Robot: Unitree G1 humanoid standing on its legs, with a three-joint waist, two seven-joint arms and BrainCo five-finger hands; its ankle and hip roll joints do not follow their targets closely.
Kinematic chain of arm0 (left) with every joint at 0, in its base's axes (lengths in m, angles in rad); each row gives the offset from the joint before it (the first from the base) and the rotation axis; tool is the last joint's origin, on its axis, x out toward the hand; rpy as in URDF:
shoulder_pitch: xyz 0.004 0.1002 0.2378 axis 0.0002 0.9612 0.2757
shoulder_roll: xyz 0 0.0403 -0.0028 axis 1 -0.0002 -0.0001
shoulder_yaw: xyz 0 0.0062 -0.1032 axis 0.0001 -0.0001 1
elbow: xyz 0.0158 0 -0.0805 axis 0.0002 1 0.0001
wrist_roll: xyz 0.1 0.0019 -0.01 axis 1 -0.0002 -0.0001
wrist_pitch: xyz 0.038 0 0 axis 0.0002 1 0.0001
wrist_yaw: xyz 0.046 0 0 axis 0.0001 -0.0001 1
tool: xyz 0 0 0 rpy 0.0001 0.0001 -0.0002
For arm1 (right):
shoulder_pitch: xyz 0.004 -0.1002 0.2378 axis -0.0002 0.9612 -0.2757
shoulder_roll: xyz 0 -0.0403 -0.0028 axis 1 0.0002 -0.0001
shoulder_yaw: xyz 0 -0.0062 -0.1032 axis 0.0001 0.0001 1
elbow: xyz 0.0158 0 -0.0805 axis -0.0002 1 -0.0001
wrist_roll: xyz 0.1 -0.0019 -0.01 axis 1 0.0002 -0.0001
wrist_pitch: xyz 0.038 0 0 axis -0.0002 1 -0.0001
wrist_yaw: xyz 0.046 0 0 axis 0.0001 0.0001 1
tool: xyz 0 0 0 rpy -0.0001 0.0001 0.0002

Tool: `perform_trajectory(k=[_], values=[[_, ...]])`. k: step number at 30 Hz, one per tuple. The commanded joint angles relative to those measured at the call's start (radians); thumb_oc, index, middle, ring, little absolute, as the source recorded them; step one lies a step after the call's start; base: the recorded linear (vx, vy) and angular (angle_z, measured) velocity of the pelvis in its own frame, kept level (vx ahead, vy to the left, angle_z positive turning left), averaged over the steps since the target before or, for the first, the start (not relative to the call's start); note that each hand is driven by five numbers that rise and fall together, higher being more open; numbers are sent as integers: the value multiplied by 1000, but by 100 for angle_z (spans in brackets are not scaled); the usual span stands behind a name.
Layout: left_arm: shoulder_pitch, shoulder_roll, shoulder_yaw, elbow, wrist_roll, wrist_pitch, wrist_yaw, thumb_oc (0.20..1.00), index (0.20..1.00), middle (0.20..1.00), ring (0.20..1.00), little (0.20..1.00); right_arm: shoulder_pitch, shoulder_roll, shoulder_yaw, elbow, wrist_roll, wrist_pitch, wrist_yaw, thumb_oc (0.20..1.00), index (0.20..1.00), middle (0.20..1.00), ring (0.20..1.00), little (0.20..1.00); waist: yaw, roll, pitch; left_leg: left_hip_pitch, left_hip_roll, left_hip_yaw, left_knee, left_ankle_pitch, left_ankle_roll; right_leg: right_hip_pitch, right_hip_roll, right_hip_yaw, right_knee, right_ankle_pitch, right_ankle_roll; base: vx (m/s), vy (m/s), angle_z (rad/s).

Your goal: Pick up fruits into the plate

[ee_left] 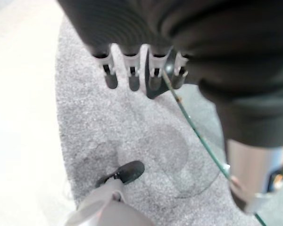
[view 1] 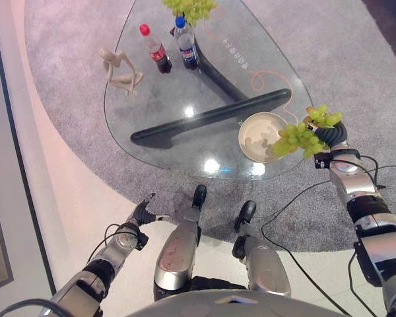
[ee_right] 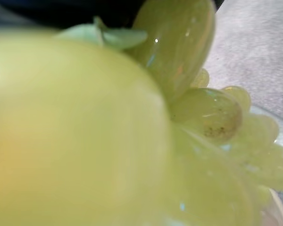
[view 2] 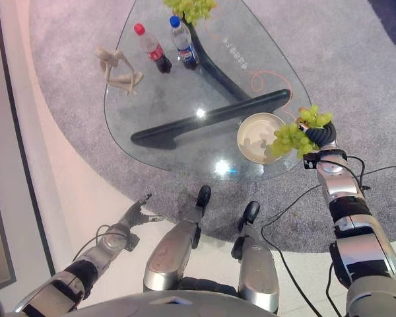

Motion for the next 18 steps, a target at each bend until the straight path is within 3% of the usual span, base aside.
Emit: perform_trajectory(k=[1,18], values=[[-25,-17,-33,18,-46,-17,32,1000,1000,1000,1000,1000,-97,-89,57,-71,-55,-43,-37,200,200,200,200,200,0,-35,-2,-55,-79,36,151,-171,53,-142,-48,49,209,-88,12,-48,102,3],[-35,-19,-76,-17,-99,-27,38,1000,1000,1000,1000,1000,-249,-55,170,35,-222,56,-77,200,200,200,200,200,36,-18,-2,-214,-101,62,218,-169,68,-328,-68,44,299,-81,28,-10,46,6]])
